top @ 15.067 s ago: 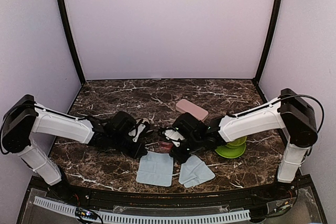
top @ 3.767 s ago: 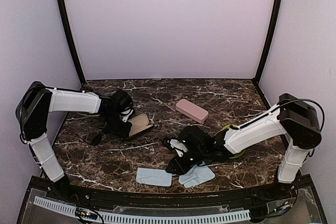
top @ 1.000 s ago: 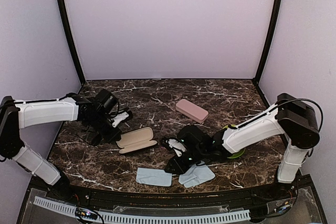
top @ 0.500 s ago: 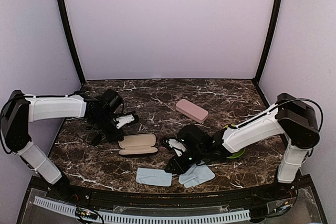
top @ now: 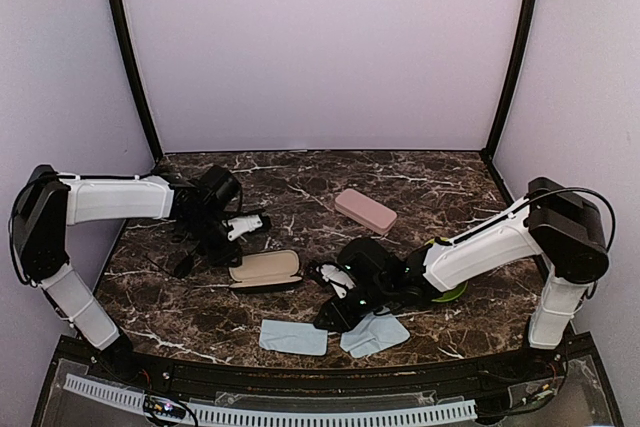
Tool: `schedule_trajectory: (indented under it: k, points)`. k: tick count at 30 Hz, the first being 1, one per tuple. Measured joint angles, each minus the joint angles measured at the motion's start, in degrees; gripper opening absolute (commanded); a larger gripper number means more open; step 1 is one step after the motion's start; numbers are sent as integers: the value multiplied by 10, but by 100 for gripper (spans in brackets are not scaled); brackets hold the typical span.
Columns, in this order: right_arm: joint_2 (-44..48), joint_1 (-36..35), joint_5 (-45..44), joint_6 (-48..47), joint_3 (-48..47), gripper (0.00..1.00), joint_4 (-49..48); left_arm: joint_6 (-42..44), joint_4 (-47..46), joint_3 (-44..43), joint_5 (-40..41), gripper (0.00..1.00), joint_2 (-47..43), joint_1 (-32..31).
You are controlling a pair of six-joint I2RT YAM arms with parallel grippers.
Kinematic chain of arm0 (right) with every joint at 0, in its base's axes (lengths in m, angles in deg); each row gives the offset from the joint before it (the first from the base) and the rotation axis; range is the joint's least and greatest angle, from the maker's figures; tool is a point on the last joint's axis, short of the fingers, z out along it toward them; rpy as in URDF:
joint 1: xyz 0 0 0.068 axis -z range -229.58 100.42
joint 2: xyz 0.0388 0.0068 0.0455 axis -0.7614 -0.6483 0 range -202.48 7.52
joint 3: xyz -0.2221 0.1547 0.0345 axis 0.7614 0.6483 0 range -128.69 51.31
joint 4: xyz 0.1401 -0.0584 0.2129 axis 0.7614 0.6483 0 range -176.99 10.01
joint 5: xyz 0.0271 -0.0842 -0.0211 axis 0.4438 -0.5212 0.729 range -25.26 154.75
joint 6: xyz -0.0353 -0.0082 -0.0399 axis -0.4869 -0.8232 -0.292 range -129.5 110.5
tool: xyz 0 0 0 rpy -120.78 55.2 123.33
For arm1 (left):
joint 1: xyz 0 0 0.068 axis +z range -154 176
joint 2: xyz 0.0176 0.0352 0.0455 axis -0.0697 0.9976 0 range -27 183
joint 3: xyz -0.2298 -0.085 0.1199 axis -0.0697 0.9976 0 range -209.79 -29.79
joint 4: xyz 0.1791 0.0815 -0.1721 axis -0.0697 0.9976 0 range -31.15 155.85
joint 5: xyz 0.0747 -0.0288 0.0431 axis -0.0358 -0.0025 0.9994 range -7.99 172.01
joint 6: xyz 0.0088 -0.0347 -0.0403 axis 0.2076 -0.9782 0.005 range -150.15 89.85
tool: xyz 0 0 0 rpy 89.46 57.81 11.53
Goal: Organize the sunglasses
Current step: Adjust the opened sunglasses case at the center of the board, then pick up the glasses cleaning cloth from the center of the board.
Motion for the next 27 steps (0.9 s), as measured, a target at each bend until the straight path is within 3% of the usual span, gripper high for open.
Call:
schedule_trajectory:
  k: [12,19,27]
  points:
    - [12,0,-11,6,0,33,21,-32,-31,0,50,47,-62,0]
    - [23,0,-25,10,0,31,52,-148,-43,17,34,47,-164,-11]
    - [23,-4,-33,16,-7,27,74,-309,-59,104,-2,47,-228,-103]
